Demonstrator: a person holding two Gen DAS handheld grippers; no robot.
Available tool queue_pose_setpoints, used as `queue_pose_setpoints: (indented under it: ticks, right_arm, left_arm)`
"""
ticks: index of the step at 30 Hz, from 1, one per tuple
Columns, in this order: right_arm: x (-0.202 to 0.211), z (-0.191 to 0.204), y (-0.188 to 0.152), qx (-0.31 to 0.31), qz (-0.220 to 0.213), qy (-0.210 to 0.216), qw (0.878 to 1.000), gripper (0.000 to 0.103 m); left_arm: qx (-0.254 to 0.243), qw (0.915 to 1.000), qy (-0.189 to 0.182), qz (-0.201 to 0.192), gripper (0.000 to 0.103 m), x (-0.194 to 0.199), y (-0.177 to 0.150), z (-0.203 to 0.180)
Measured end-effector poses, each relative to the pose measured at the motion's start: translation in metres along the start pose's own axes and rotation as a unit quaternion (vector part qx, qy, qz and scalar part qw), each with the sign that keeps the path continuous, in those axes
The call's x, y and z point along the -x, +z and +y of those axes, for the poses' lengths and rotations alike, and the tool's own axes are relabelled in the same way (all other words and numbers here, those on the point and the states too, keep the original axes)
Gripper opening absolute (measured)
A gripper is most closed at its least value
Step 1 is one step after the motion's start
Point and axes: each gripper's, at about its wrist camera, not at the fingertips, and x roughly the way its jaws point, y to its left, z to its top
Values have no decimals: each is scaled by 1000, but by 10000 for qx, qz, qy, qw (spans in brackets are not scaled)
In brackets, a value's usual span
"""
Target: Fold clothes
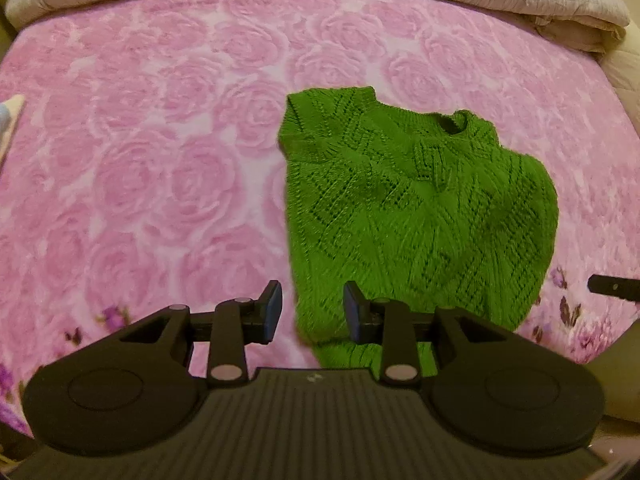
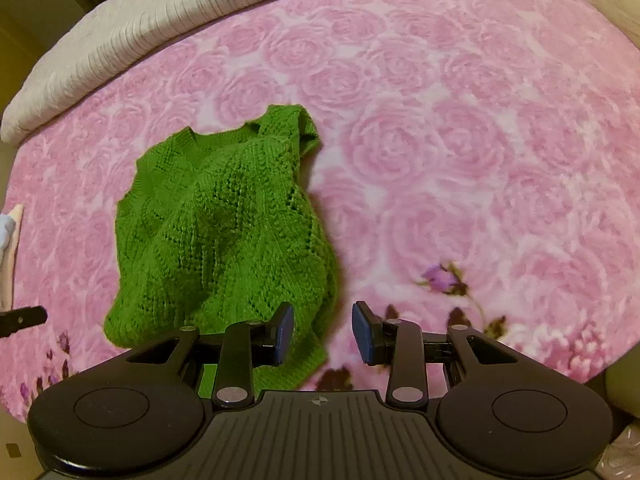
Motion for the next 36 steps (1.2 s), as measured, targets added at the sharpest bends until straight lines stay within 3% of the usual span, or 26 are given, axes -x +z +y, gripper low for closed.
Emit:
queue_pose_setpoints:
  ticks: [4, 10, 14, 20, 27, 36]
  right_arm:
    - [-14, -5, 12, 4, -144, -61, 9999, 36]
    - [-50, -44, 49, -336, -369, -292, 9983, 36]
    - [-86, -65, 73, -157, -336, -293, 9989, 36]
    - [-137, -70, 93, 55, -572, 345, 9978, 36]
    - [-176, -70, 113, -344, -741, 1121, 9903, 36]
    - [-201, -64, 135, -264, -859, 1573, 9835, 36]
  left_arm:
    - [-25, 9999, -130, 39, 28, -23, 12, -1]
    - [30, 9999, -114, 27, 28, -62, 30, 1]
    - [146, 9999, -79, 7, 28, -90, 48, 2]
    - [395, 9990, -137, -129, 28, -121, 71, 5]
    - [816, 9958, -140, -400, 31, -149, 109, 19]
    - [555, 9971, -281, -449, 34, -193, 143, 24]
